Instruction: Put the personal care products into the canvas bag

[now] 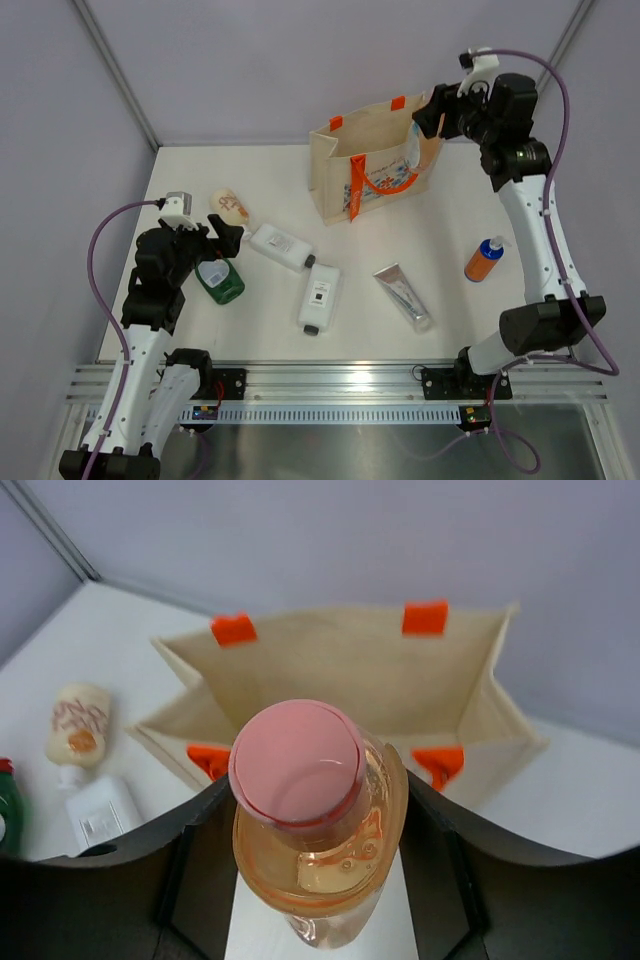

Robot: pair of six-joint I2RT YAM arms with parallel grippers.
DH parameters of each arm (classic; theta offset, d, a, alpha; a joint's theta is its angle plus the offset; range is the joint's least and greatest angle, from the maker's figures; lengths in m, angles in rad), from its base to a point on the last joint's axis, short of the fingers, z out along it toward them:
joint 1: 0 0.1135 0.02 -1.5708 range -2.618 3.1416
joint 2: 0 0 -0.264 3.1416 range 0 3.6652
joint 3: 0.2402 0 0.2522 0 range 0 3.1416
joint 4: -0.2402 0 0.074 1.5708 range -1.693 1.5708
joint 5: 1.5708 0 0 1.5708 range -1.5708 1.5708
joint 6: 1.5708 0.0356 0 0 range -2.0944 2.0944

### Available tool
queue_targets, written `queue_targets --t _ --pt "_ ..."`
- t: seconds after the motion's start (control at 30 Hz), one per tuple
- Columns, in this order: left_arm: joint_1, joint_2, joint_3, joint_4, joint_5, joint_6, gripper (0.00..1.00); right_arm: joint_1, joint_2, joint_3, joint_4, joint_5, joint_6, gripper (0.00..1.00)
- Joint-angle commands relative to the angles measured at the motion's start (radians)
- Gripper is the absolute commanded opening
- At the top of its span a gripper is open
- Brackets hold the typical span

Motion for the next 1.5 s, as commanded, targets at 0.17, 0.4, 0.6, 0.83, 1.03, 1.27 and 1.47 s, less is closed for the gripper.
queue_targets --t 0.17,0.4,0.6,0.83,1.03,1.27,1.47 --pt "-0.002 0.018 0.03 0.027 0.002 0.034 0.99 0.007 0.474 0.775 0.078 -0.06 0.123 0.0" --pt "-0.004 0.033 0.03 0.024 -0.006 0.047 0.99 0.019 0.664 0.873 0.167 0.037 0.047 0.0" --pt "-0.004 0.064 0.042 0.012 0.016 0.054 0.99 0.016 0.702 0.774 0.184 0.06 -0.05 0.0" --pt "-0.004 0.062 0.041 0.018 0.028 0.055 0.99 0.012 0.688 0.6 0.223 0.089 -0.137 0.0" --pt "-0.004 0.061 0.039 0.013 0.019 0.058 0.99 -0.013 0.705 0.469 0.292 0.123 -0.159 0.0" --pt "-0.004 0.131 0.048 0.035 -0.013 -0.089 0.99 -0.021 0.684 0.41 0.264 0.065 -0.157 0.65" --pt "-0.004 0.292 0.119 -0.088 -0.179 -0.366 0.99 -0.027 0.603 0.536 0.057 -0.056 -0.148 0.99"
